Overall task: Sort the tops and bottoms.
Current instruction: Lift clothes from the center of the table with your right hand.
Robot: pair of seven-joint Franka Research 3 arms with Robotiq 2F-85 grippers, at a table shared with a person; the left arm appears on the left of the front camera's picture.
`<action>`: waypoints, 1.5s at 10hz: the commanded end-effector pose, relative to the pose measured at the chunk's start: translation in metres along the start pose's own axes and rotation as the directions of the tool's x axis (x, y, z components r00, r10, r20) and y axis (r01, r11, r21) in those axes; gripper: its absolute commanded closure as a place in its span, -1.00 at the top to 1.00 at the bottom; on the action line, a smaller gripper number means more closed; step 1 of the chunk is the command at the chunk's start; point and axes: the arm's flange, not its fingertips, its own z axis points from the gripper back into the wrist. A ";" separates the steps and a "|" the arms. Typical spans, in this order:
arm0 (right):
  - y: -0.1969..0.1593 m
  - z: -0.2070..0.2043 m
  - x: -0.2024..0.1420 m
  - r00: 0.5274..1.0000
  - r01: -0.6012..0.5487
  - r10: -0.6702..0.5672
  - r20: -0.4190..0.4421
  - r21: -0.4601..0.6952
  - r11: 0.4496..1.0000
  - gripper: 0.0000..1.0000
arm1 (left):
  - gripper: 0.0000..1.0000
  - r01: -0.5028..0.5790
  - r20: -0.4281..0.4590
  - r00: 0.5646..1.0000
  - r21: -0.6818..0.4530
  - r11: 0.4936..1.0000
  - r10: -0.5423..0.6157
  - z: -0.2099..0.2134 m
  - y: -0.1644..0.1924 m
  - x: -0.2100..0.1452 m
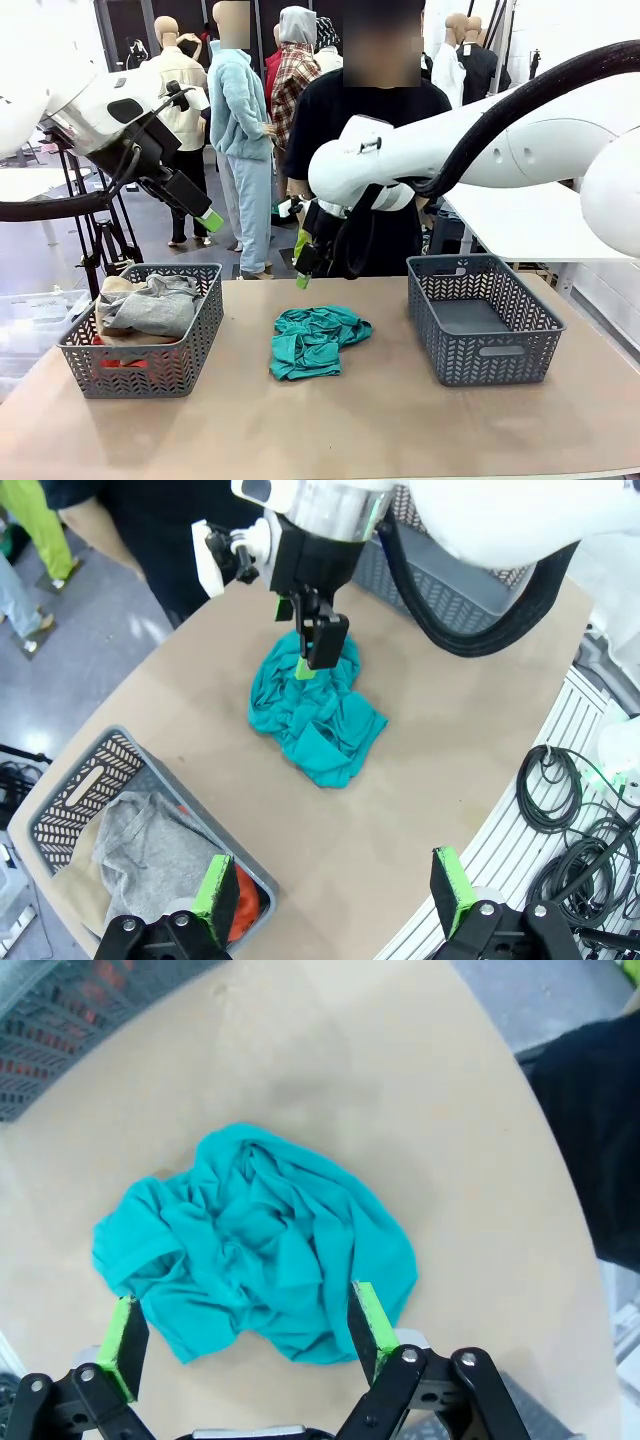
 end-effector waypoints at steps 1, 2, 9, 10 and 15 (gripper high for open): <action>0.003 -0.025 0.004 0.998 0.020 -0.021 -0.058 -0.025 0.999 1.00 | 1.00 -0.007 0.003 1.000 0.000 1.000 0.007 0.001 0.001 -0.001; 0.003 -0.036 0.004 0.998 0.020 -0.022 -0.066 -0.031 0.999 1.00 | 1.00 -0.007 0.003 1.000 0.000 1.000 0.007 0.001 0.001 -0.001; -0.009 -0.086 0.007 0.987 0.026 -0.029 -0.157 -0.018 0.999 1.00 | 1.00 -0.007 0.003 1.000 0.000 1.000 0.007 0.001 0.001 -0.001; -0.008 -0.090 0.009 0.983 0.021 -0.030 -0.183 -0.051 0.998 1.00 | 1.00 -0.007 0.003 1.000 0.000 1.000 0.007 0.001 0.001 -0.001; -0.005 -0.087 0.010 0.968 0.033 -0.050 -0.247 -0.072 0.997 1.00 | 1.00 -0.007 0.003 1.000 0.000 1.000 0.007 0.001 0.001 -0.001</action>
